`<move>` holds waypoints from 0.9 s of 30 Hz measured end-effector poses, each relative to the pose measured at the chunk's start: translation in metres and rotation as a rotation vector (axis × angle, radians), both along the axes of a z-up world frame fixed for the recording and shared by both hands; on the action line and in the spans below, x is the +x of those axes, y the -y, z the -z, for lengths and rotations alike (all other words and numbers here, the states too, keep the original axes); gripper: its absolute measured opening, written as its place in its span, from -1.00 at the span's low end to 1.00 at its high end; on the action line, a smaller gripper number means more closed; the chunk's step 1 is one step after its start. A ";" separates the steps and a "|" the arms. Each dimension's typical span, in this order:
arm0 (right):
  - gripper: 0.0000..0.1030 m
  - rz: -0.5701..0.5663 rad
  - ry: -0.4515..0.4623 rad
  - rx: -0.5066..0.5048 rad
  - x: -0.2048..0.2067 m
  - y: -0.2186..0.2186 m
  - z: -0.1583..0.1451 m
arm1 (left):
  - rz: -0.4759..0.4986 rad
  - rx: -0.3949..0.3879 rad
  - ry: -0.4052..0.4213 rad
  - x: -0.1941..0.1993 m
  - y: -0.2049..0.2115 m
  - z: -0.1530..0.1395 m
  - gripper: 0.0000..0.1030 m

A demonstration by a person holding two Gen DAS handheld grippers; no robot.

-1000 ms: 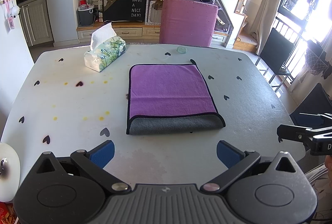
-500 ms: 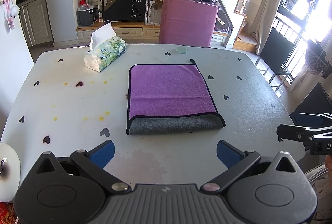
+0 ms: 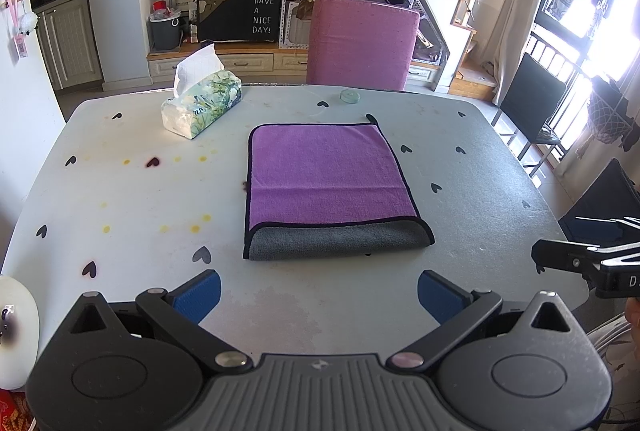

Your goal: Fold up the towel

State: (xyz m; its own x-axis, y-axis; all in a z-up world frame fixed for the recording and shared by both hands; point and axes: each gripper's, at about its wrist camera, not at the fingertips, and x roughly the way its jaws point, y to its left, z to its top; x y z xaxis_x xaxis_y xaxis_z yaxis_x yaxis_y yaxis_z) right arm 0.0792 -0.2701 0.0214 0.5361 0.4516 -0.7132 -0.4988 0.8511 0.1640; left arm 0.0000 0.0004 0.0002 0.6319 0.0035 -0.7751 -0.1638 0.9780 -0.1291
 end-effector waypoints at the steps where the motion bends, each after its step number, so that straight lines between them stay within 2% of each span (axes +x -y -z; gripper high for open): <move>1: 0.99 0.000 0.000 0.000 0.000 0.000 0.000 | 0.001 0.000 0.000 0.000 0.000 0.000 1.00; 27: 0.99 -0.001 -0.005 -0.004 0.000 0.000 0.006 | 0.002 0.001 0.001 0.000 0.000 0.000 1.00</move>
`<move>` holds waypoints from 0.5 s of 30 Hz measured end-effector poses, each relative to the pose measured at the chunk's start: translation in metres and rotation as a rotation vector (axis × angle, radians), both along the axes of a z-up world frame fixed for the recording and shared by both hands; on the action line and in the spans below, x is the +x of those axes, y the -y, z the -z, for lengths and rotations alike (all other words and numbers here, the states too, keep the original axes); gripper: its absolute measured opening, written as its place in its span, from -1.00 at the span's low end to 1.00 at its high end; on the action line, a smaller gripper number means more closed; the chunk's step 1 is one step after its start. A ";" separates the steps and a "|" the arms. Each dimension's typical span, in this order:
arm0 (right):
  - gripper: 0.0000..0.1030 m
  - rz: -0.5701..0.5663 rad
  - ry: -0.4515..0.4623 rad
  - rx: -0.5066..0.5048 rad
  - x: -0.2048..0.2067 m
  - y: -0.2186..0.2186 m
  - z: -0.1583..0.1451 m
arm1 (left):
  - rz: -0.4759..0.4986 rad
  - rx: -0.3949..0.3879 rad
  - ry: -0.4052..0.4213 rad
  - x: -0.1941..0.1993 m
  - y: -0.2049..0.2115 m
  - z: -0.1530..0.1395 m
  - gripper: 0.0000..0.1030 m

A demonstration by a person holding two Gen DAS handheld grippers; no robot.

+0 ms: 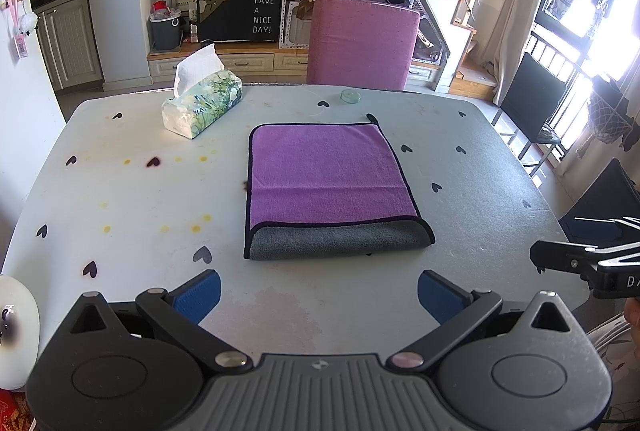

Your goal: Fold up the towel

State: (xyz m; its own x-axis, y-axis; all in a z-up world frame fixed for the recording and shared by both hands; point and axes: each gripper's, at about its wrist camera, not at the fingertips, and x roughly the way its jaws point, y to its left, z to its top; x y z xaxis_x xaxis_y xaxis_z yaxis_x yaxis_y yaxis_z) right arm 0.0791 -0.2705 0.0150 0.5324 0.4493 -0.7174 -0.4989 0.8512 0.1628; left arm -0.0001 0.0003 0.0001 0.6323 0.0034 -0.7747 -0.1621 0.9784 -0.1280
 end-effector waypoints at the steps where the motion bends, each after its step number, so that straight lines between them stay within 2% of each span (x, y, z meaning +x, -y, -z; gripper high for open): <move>1: 0.99 0.000 0.000 0.000 0.000 0.000 0.000 | 0.000 0.000 0.000 0.000 0.000 0.000 1.00; 15: 0.99 0.000 -0.002 -0.003 0.001 -0.006 0.006 | -0.032 0.025 0.005 0.000 0.003 0.001 1.00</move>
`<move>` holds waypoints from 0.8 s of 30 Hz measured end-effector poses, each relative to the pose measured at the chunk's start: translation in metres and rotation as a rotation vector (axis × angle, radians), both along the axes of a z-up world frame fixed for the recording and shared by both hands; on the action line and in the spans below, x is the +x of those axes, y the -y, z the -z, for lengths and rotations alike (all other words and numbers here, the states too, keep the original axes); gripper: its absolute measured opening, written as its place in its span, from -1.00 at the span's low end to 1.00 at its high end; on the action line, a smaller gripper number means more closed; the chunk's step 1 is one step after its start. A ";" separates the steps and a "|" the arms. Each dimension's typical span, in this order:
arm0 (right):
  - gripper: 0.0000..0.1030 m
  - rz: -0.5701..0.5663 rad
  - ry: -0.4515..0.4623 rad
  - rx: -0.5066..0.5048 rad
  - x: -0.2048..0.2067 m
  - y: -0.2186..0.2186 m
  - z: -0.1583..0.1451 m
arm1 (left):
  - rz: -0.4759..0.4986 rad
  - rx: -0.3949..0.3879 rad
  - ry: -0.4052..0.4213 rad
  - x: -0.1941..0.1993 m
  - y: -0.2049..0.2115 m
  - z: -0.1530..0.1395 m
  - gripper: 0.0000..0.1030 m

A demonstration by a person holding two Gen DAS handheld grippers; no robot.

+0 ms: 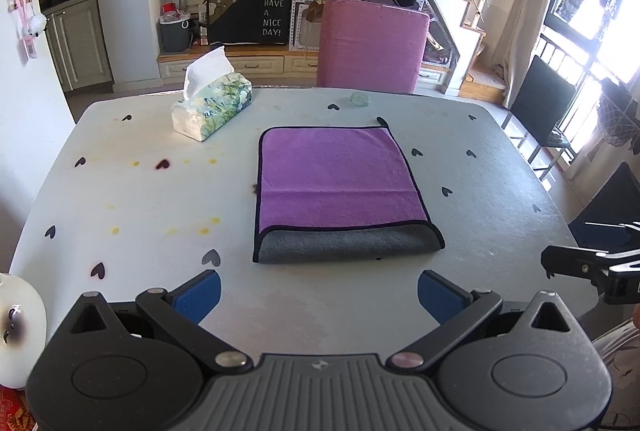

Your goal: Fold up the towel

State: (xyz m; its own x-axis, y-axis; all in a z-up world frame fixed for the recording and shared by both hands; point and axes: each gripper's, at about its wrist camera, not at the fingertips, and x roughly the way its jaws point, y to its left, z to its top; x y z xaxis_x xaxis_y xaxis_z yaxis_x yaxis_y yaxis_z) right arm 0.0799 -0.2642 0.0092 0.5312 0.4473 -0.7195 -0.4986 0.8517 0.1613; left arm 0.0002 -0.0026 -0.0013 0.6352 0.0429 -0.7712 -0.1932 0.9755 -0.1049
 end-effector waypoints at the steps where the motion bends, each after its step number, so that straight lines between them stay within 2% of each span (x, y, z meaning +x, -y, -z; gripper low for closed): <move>1: 0.99 0.000 0.001 -0.001 0.001 0.000 -0.002 | -0.003 0.006 0.001 0.001 -0.002 -0.004 1.00; 14: 0.99 0.029 0.027 -0.007 0.008 0.004 -0.010 | -0.073 0.027 0.029 0.013 -0.011 -0.006 1.00; 24: 0.99 0.022 0.023 -0.006 0.025 -0.003 -0.011 | -0.069 0.039 0.037 0.032 -0.011 -0.005 1.00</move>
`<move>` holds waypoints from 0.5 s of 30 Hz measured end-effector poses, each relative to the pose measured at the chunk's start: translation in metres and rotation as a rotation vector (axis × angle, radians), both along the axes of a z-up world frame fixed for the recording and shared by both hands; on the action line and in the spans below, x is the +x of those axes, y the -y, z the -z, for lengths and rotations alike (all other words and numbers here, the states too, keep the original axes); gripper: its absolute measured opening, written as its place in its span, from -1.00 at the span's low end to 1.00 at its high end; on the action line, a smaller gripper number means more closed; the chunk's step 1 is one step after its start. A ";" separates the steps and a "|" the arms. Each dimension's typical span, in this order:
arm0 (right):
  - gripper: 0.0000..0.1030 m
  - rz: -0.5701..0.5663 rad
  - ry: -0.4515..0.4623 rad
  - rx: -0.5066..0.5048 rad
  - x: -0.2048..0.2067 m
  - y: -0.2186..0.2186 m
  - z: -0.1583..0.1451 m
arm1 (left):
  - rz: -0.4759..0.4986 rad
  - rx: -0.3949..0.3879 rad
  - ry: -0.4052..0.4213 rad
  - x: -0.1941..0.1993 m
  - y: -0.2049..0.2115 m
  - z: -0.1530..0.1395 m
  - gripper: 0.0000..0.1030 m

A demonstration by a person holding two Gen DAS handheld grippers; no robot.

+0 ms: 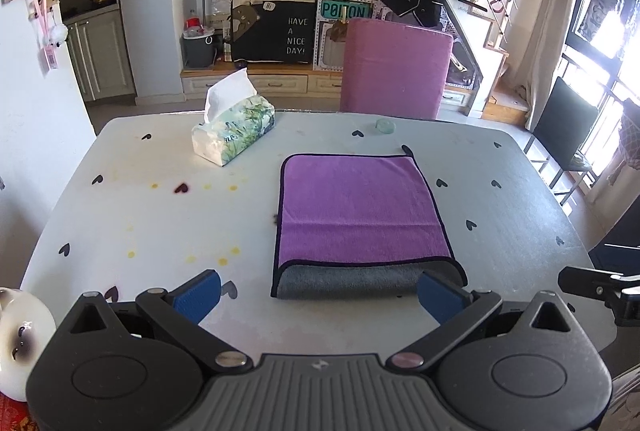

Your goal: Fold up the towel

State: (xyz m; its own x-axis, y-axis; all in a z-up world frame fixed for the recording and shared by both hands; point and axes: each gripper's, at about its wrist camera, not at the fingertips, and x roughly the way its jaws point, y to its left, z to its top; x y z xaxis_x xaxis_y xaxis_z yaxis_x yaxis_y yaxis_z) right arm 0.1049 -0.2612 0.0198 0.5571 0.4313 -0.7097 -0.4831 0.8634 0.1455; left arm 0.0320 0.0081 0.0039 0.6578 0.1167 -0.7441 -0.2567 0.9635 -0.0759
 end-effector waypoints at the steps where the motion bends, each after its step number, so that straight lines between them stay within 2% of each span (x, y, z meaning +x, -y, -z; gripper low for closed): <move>1: 0.99 0.000 0.000 0.002 0.001 -0.001 0.000 | -0.003 -0.001 0.000 0.001 -0.001 0.000 1.00; 8: 0.99 0.008 0.023 0.005 0.019 -0.007 0.001 | -0.020 0.042 0.023 0.020 -0.007 0.002 1.00; 15: 0.99 -0.007 0.051 -0.013 0.043 -0.018 0.011 | -0.021 0.049 0.028 0.042 -0.019 0.012 1.00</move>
